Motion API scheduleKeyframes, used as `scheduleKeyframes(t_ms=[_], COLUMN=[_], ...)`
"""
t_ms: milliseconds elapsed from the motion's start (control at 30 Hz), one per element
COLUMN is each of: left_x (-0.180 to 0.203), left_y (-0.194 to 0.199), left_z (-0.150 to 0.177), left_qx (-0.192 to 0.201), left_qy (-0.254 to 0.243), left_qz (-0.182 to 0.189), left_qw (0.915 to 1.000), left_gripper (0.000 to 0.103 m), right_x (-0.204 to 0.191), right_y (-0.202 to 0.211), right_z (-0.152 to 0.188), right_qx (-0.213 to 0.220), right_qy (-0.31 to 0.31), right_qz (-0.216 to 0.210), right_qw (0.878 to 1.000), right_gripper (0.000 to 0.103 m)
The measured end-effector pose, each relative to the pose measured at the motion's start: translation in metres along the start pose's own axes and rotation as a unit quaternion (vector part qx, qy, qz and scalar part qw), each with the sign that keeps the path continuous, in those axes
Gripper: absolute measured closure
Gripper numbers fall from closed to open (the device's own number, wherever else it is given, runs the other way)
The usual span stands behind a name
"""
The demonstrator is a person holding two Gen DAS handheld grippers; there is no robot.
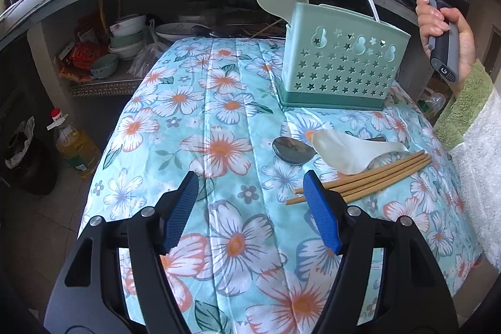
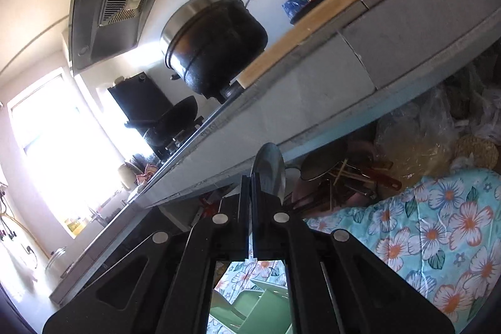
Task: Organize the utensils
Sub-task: 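Lift the silver spoon with the right gripper and insert it into the green holder, then open the right gripper and pull it back from the holder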
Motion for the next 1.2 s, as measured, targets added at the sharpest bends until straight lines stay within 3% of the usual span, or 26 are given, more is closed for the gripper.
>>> scheduleKeyframes(t_ms=[300,900,1000,1200], left_x=[0.007,0.011,0.013,0.017], left_y=[-0.006,0.009,0.014,0.021], left_z=[-0.001,0.0,0.001,0.002], left_qx=[0.0,0.015,0.019,0.024], left_qy=[-0.001,0.001,0.002,0.004], left_qz=[0.005,0.014,0.016,0.018], left_qw=[1.0,0.9998,0.9997,0.9996], left_gripper=[0.037,0.037,0.037,0.037], right_x=[0.005,0.011,0.011,0.012], right_y=[0.012,0.085,0.103,0.132], right_z=[0.01,0.059,0.063,0.072], right_qx=[-0.009,-0.037,-0.035,-0.044], right_qy=[0.022,0.099,0.097,0.099], right_qz=[-0.006,0.091,0.099,0.119], right_qw=[1.0,0.99,0.99,0.987], right_gripper=[0.102,0.099,0.092,0.067])
Point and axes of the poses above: each gripper's, at about its wrist camera, not at the fingertips, and y roughly against the way its jaws point, x to its right, z to its underside, the point moved 5 cm from there along -y, roughly the way its jaws point, and after that the axes turned 8 degrees about z, right-handed, at the moved point
